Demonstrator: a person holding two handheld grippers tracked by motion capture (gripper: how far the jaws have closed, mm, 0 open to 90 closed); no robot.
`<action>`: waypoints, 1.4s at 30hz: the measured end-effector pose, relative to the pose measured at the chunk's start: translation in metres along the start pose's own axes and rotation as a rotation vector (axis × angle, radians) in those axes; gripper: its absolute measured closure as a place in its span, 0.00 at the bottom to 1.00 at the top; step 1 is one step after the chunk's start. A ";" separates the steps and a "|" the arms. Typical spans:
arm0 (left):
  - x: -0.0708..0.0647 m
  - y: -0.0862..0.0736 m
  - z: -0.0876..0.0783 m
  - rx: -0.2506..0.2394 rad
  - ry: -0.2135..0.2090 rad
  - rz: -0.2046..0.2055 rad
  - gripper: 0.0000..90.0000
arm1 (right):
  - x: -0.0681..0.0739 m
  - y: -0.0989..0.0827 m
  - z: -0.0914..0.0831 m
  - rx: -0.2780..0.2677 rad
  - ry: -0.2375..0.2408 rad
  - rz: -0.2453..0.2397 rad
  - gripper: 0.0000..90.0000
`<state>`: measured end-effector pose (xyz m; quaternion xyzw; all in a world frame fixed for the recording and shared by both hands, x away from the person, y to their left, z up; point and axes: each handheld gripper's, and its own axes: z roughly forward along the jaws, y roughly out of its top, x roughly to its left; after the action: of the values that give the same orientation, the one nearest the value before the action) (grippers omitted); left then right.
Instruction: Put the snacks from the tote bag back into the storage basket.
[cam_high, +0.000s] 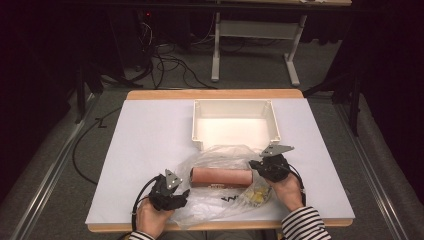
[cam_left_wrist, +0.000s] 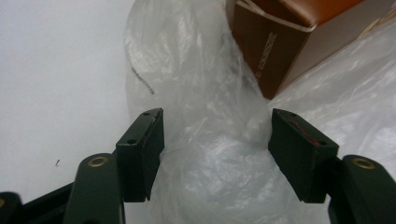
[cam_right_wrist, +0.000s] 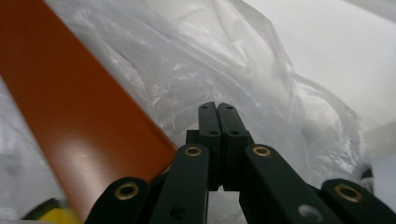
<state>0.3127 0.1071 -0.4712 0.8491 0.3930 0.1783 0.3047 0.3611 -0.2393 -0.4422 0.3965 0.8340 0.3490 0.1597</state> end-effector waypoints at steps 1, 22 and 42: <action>0.000 -0.001 0.000 0.000 0.003 0.000 0.40 | 0.000 0.000 0.000 0.000 0.000 0.000 1.00; 0.004 -0.002 -0.009 -0.051 -0.014 -0.006 0.43 | -0.017 -0.016 -0.009 -0.057 -0.082 0.093 0.68; 0.042 0.045 -0.006 -0.131 -0.040 -0.066 0.53 | 0.013 0.000 -0.019 -0.133 -0.030 0.007 0.66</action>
<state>0.3604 0.1190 -0.4346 0.8172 0.4020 0.1765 0.3733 0.3429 -0.2377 -0.4288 0.3930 0.8051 0.3983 0.1969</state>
